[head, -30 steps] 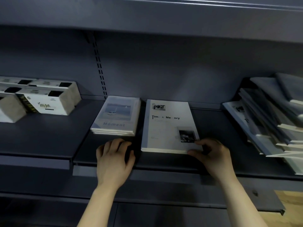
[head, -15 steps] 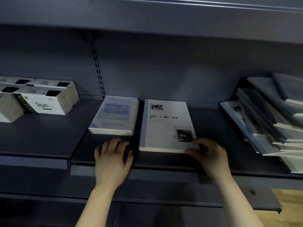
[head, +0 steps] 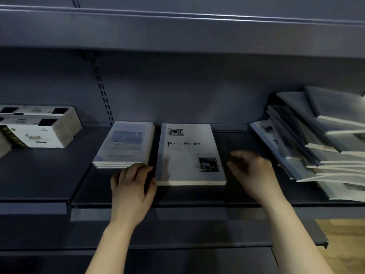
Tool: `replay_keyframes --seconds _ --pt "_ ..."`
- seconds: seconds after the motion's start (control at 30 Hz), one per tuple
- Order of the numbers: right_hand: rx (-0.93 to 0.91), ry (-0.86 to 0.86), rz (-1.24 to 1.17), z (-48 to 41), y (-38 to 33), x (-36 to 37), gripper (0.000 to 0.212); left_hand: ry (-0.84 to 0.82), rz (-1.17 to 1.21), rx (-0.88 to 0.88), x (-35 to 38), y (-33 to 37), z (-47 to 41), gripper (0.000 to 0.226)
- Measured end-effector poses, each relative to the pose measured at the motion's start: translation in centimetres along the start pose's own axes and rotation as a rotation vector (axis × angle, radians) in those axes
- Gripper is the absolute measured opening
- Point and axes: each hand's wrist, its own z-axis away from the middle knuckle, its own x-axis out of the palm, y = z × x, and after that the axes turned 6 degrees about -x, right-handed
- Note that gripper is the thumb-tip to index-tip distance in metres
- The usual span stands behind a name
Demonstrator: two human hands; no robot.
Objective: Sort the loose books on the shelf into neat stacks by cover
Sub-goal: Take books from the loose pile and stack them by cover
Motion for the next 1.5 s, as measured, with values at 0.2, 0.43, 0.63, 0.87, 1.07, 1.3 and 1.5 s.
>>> replay_keyframes --seconds 0.2,0.43,0.63,0.87,1.07,1.3,1.5 --pt "-0.139 0.197 0.015 -2.1 0.1 -5.8 0.026 -0.025 -0.008 0.053 0.9 4.8 -0.8 0.045" --pt "-0.202 0.387 0.026 -3.8 3.2 -14.8 0.018 -0.043 0.008 0.097 2.6 12.3 -0.3 0.044" --pt "-0.082 0.454 0.187 -4.1 11.5 -21.5 0.016 -0.059 0.033 0.09 5.5 19.1 1.0 0.046" --pt "0.149 0.288 0.296 -5.1 18.0 -26.0 0.042 -0.081 0.007 0.029 7.6 24.6 3.0 0.045" --pt "0.221 0.111 0.283 -5.5 17.0 -26.4 0.081 -0.105 -0.026 -0.03 8.7 26.2 4.0 0.043" --pt "0.185 0.041 0.207 -5.8 17.4 -27.6 0.069 -0.08 -0.017 -0.061 9.5 26.6 4.3 0.043" --pt "0.227 0.062 -0.005 -4.9 18.1 -28.1 0.058 -0.018 -0.045 -0.063 9.7 26.2 4.7 0.041"
